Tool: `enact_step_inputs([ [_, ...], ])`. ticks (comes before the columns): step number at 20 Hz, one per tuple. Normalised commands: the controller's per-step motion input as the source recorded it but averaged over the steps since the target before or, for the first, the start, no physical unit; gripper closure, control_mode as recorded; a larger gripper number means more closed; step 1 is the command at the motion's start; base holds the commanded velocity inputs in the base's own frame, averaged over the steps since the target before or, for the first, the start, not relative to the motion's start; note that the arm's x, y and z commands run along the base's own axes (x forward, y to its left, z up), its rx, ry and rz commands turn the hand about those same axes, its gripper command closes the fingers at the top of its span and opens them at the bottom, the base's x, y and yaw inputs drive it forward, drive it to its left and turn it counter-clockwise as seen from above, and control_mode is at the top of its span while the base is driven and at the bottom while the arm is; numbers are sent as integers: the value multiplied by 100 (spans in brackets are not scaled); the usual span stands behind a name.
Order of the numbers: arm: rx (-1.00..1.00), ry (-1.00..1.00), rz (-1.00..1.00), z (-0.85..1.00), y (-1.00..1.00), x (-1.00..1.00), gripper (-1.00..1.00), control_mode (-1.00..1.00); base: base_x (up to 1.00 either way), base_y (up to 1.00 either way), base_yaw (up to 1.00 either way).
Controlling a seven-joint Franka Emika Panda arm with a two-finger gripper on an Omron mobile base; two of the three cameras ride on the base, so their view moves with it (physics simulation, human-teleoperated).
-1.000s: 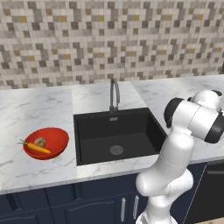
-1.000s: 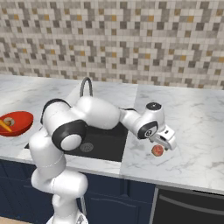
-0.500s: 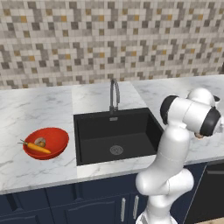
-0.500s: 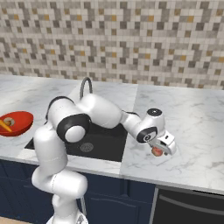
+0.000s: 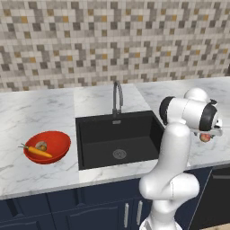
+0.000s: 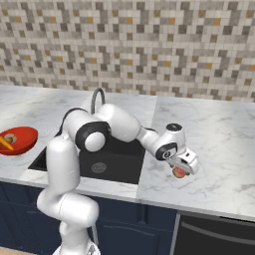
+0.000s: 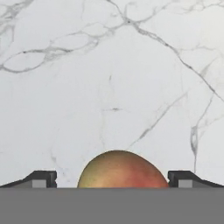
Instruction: There is a mixed pile of frozen fruits and vegetables on the counter. Locate all the frozen vegetables and place the items in a bowl on the counter. Take all the frozen fruits and defrost them in a running sink.
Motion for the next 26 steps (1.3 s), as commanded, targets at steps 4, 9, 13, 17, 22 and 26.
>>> enact_step_inputs([
  [4, 0, 5, 1, -48, 3, 1, 100, -100, 0, 0, 0],
  [9, 0, 0, 0, -11, 11, 0, 100, -100, 0, 0, 0],
  [13, 0, -7, 0, 10, 64, -18, 100, -100, 0, 0, 0],
  [17, 0, -11, 0, 20, 80, -34, 100, -100, 0, 0, 0],
  [22, 0, -7, 0, 2, 82, -21, 100, -100, 0, 0, 0],
  [26, -1, -2, 0, 0, 75, -1, 100, -100, 0, 0, 0],
])
